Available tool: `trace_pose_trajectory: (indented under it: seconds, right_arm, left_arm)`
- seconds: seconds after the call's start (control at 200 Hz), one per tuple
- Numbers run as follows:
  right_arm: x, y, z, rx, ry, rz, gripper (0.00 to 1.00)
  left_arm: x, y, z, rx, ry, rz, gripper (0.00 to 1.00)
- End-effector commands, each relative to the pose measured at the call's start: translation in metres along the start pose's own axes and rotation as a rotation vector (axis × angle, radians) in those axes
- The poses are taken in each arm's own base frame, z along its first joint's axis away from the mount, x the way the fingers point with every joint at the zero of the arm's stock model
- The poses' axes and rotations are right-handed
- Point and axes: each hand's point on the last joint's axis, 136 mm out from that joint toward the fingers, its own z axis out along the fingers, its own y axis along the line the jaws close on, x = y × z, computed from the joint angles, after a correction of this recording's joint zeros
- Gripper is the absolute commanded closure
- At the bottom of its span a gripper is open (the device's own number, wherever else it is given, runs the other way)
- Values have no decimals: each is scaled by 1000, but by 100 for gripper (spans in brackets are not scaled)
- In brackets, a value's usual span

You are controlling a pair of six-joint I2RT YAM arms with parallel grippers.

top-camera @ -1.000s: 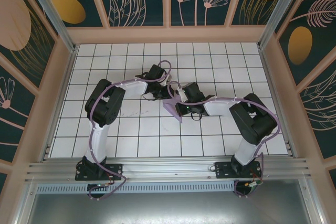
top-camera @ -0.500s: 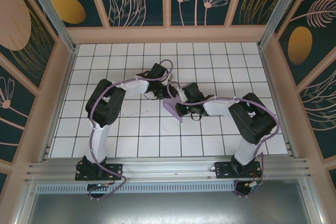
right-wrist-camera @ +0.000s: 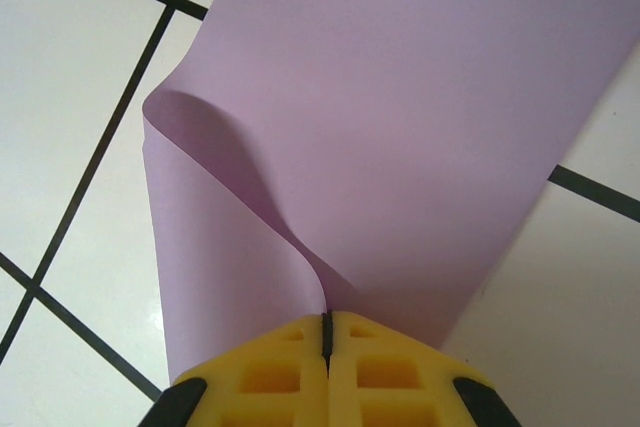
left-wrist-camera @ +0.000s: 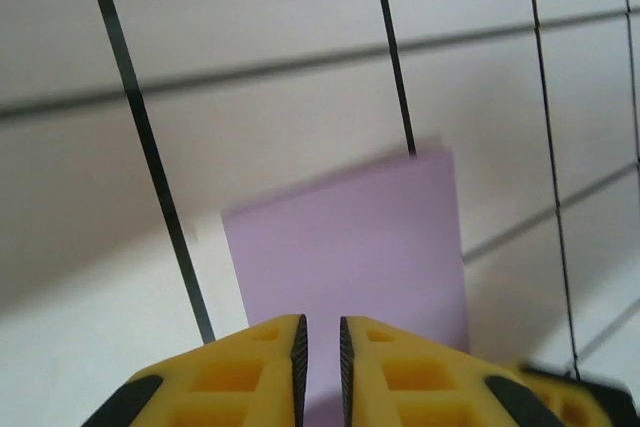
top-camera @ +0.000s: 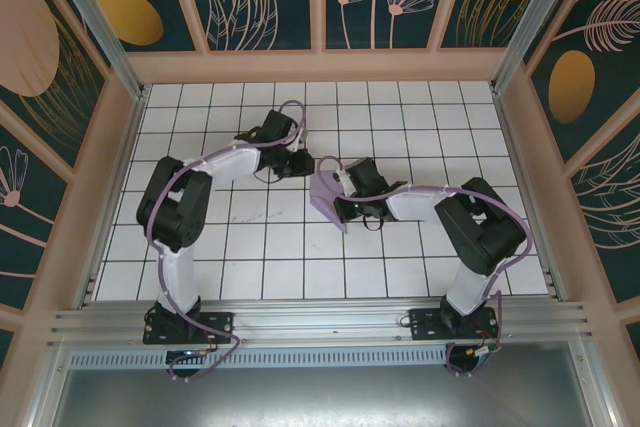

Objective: Fold a paper plane with a square sheet of paper (fold left side to right side)
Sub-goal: Third fold the triangle at the center of the table.

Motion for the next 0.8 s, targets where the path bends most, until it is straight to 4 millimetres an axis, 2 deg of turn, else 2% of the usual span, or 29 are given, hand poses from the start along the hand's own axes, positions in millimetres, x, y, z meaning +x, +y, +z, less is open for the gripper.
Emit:
trace_pose_trajectory:
  seconds: [0.0,0.06,0.255,0.41,0.796]
  right_arm:
    - [30,3,4,1,100,-19,100]
    - [31,3,6,-2,104,-20,100]
    - [31,3,7,5,113,-22,100]
    - [32,3,6,7,113,-22,100]
    - [32,2,7,14,122,-19,100]
  left_arm:
    - [19,-31,-7,147,5,7,81]
    - [29,-37,-4,176,16,1,82]
    - [48,-41,15,171,60,-7,82]
    - [60,-34,28,135,92,-21,82]
    - [76,-22,30,117,103,-41,83]
